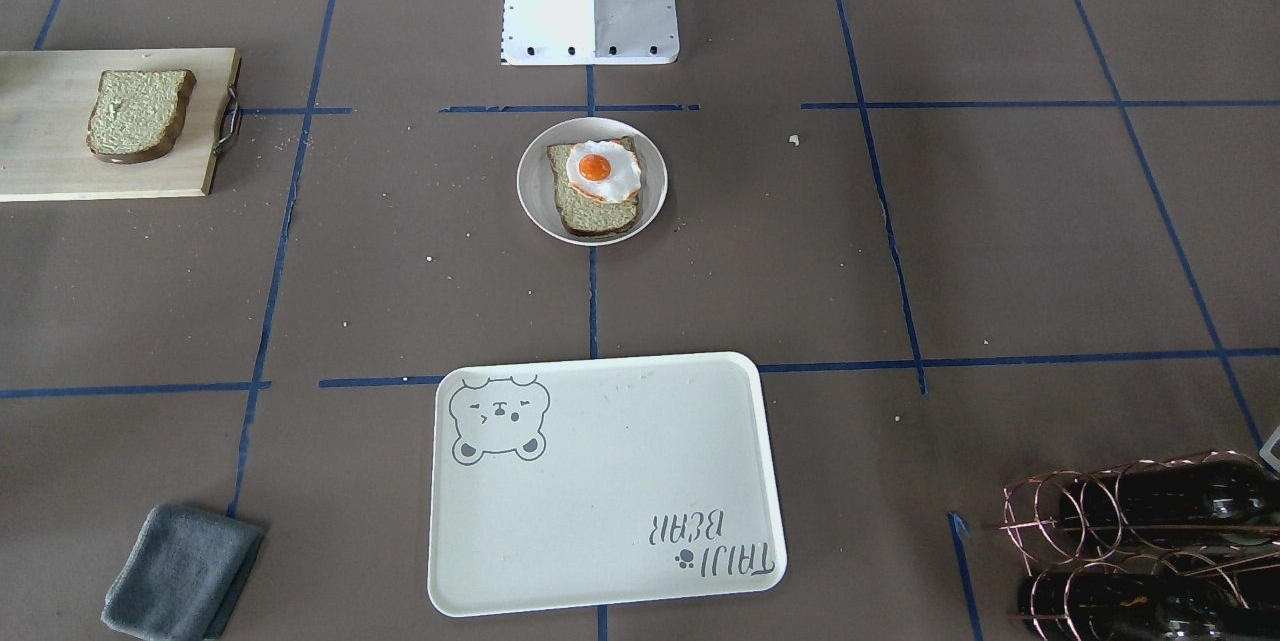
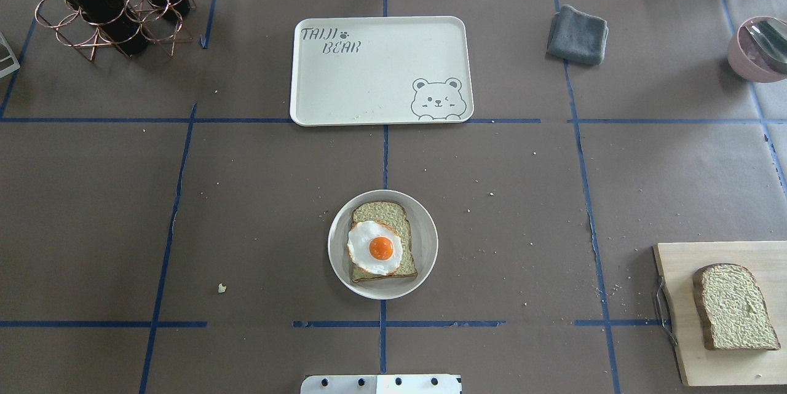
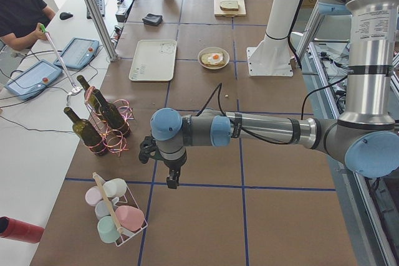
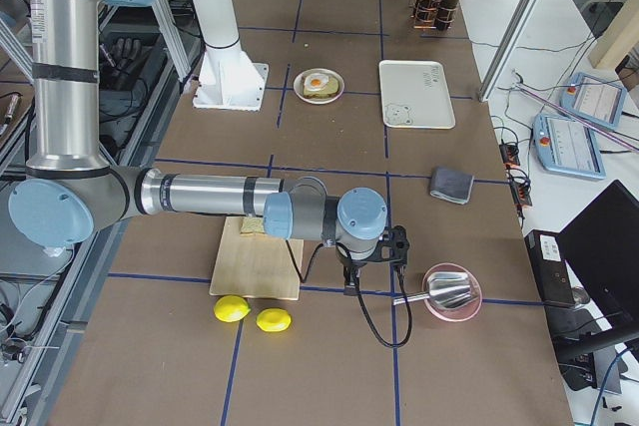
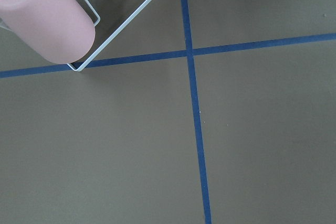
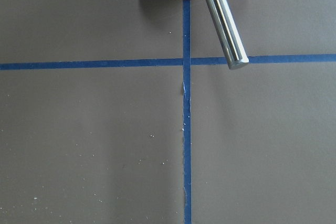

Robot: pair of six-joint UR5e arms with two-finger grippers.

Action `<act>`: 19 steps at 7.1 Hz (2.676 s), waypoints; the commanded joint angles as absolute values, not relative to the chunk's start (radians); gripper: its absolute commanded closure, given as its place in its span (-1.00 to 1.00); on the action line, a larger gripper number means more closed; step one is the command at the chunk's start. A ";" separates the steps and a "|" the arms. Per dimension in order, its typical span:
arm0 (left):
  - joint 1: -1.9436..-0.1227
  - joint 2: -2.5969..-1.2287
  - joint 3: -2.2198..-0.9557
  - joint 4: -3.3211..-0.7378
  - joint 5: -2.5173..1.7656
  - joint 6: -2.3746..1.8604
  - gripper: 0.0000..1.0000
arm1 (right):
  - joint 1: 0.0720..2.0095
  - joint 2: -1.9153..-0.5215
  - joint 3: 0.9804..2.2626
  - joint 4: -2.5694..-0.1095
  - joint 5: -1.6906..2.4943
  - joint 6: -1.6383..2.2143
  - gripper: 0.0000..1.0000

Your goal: Make sandwich and place on tray

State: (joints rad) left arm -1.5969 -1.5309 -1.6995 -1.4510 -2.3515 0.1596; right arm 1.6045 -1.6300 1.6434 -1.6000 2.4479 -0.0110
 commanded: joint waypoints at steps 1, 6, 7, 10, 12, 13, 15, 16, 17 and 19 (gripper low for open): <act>-1.597 -1.531 -1.700 -1.454 -2.352 0.160 -1.00 | 1.605 -1.629 1.644 -1.600 2.448 -0.011 -1.00; -1.505 -1.633 -1.704 -1.687 -2.353 0.161 -1.00 | 1.598 -1.576 1.742 -1.609 2.471 -0.008 -1.00; -1.484 -1.643 -1.713 -1.715 -2.353 0.161 -1.00 | 1.585 -1.578 1.753 -1.614 2.474 -0.005 -1.00; -1.403 -1.683 -1.731 -1.741 -2.378 0.160 -1.00 | 1.554 -1.608 1.772 -1.600 2.556 0.009 -1.00; -1.298 -1.715 -1.743 -1.740 -2.375 0.094 -1.00 | 1.464 -1.629 1.845 -1.588 2.501 0.197 -1.00; -1.255 -1.748 -1.767 -1.747 -2.370 -0.063 -1.00 | 1.410 -1.669 1.861 -1.515 2.446 0.228 -1.00; -1.159 -1.793 -1.834 -1.776 -2.364 -0.415 -1.00 | 1.332 -1.811 1.861 -1.195 2.413 0.448 -1.00; -1.087 -1.822 -1.832 -1.855 -2.358 -0.607 -1.00 | 1.274 -1.895 1.861 -1.026 2.414 0.577 -1.00; -1.037 -1.822 -1.832 -1.941 -2.303 -0.712 -1.00 | 1.206 -1.926 1.861 -0.946 2.402 0.691 -1.00; -0.982 -1.822 -1.833 -1.991 -2.281 -0.813 -1.00 | 1.020 -2.039 1.859 -0.666 2.256 0.955 -0.97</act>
State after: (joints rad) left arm -1.0140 -1.8211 -1.8316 -1.9549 -2.2940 -0.7440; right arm 1.1425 -1.9668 1.8605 -0.8496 2.3528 0.7772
